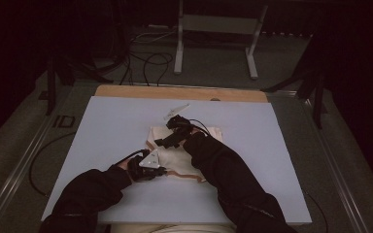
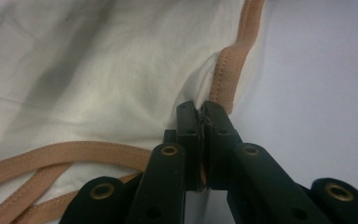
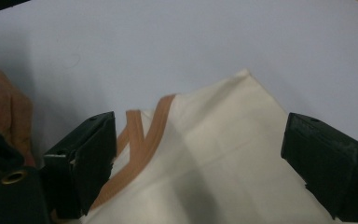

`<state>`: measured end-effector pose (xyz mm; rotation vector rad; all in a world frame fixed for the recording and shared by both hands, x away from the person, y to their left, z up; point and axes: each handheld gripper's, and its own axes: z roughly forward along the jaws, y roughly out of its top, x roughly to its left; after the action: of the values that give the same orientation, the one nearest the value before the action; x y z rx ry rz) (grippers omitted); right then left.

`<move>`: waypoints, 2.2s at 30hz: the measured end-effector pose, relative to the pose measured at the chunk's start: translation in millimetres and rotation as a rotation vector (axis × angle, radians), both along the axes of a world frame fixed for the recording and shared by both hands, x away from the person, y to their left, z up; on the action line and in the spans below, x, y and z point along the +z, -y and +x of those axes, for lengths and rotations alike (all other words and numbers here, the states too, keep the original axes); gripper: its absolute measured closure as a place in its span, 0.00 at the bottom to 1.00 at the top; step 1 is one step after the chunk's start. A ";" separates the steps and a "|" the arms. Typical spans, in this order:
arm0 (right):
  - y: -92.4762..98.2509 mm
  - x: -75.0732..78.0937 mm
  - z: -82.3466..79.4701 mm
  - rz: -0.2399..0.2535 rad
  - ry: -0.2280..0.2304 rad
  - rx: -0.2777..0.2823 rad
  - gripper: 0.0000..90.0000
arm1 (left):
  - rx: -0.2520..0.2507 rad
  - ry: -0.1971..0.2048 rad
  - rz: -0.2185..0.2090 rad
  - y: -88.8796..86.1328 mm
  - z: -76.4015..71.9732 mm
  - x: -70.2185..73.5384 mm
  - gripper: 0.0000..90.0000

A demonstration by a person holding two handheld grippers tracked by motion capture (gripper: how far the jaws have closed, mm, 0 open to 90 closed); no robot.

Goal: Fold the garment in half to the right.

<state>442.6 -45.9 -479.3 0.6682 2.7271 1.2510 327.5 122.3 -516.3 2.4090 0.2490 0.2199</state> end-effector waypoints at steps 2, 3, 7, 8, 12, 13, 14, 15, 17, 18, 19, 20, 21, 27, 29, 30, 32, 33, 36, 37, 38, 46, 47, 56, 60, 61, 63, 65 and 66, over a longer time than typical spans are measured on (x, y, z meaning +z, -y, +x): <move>-5.4 0.2 2.9 -0.008 0.003 0.002 0.12 | -0.001 0.006 0.002 -0.4 -0.5 -0.2 0.98; -8.2 0.6 4.1 -0.010 -0.009 -0.001 0.14 | 0.003 0.005 -0.004 -0.2 -1.0 -0.5 0.98; -18.8 0.8 9.2 -0.038 0.001 -0.002 0.15 | 0.002 0.004 -0.009 -1.1 -1.3 -1.0 0.98; -21.2 0.5 11.1 -0.036 -0.008 -0.004 0.15 | 0.004 0.004 -0.012 -1.2 -1.5 -1.2 0.98; -31.0 -2.6 17.0 -0.065 -0.031 -0.004 0.24 | 0.006 0.007 -0.017 -1.6 -1.8 -1.7 0.98; -33.1 -3.0 18.5 -0.070 -0.026 -0.012 0.27 | 0.007 0.004 -0.019 -1.6 -1.8 -1.8 0.98; -35.1 -3.2 20.2 -0.073 -0.025 -0.015 0.32 | 0.007 0.005 -0.018 -1.7 -1.8 -1.8 0.98; -37.3 -3.5 21.7 -0.076 -0.026 -0.026 0.36 | 0.008 0.004 -0.020 -1.6 -1.9 -2.0 0.98; -41.5 -4.5 25.2 -0.081 -0.028 -0.038 0.41 | 0.008 0.003 -0.021 -1.7 -1.9 -2.0 0.98; -43.9 -5.1 26.6 -0.089 -0.032 -0.048 0.43 | 0.007 0.004 -0.021 -1.7 -1.9 -2.0 0.98; -43.9 -5.1 26.6 -0.089 -0.032 -0.048 0.43 | 0.007 0.004 -0.021 -1.7 -1.9 -2.0 0.98; -46.2 -6.1 28.6 -0.095 -0.023 -0.058 0.46 | 0.007 0.005 -0.020 -1.6 -1.9 -2.0 0.98; -49.7 -7.6 32.2 -0.101 -0.030 -0.069 0.50 | 0.005 0.006 -0.018 -1.6 -1.9 -1.9 0.98; -56.0 -11.6 42.7 -0.118 -0.037 -0.107 0.57 | 0.001 0.012 -0.004 -0.7 -1.6 -0.8 0.98; -58.2 -13.0 45.4 -0.128 -0.038 -0.113 0.58 | 0.001 0.011 -0.004 -0.7 -1.7 -0.8 0.98; -59.3 -13.8 46.0 -0.130 -0.042 -0.113 0.58 | 0.003 0.010 -0.007 -0.7 -1.6 -0.9 0.98; -61.6 -16.0 47.7 -0.145 -0.038 -0.120 0.57 | 0.003 0.011 -0.007 -0.8 -1.6 -0.9 0.98; -62.4 -17.5 49.3 -0.152 -0.040 -0.120 0.57 | 0.003 0.010 -0.007 -0.8 -1.5 -0.9 0.98; -65.5 -21.2 50.5 -0.177 -0.041 -0.125 0.58 | 0.002 0.008 -0.003 -0.3 -1.5 -0.6 0.98; -67.6 -23.4 50.2 -0.195 -0.036 -0.117 0.59 | 0.002 0.008 -0.003 -0.3 -1.5 -0.6 0.98; -68.6 -24.4 50.2 -0.206 -0.036 -0.114 0.59 | 0.003 0.007 -0.004 -0.3 -1.6 -0.7 0.98; -75.2 -29.2 44.8 -0.278 0.017 -0.080 0.74 | 0.004 0.007 -0.004 -0.2 -1.7 -0.7 0.98; -75.2 -29.1 44.7 -0.281 0.019 -0.079 0.77 | 0.004 0.006 -0.004 -0.2 -1.6 -0.7 0.98; -71.4 -27.2 46.1 -0.300 0.018 -0.071 0.98 | 0.006 0.005 -0.006 0.2 -1.6 -0.6 0.98; -69.8 -24.9 44.2 -0.298 0.024 -0.059 0.99 | 0.004 0.001 -0.015 -0.3 -1.3 0.0 0.98; -69.2 -24.2 43.9 -0.295 0.024 -0.057 0.99 | 0.005 -0.003 -0.022 -0.6 -1.1 0.7 0.98; -67.8 -22.7 43.0 -0.286 0.026 -0.052 0.99 | 0.002 0.005 -0.026 -0.6 -1.2 2.4 0.98; -65.8 -20.8 42.5 -0.277 0.029 -0.050 0.99 | -0.004 0.012 -0.028 -0.8 -0.8 4.9 0.98; -65.0 -19.7 42.0 -0.271 0.032 -0.055 0.99 | -0.007 0.017 -0.026 -0.6 -0.7 5.8 0.98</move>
<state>484.6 19.2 -499.0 0.6796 2.7580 0.8496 326.7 122.9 -510.4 2.3813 0.2336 0.2326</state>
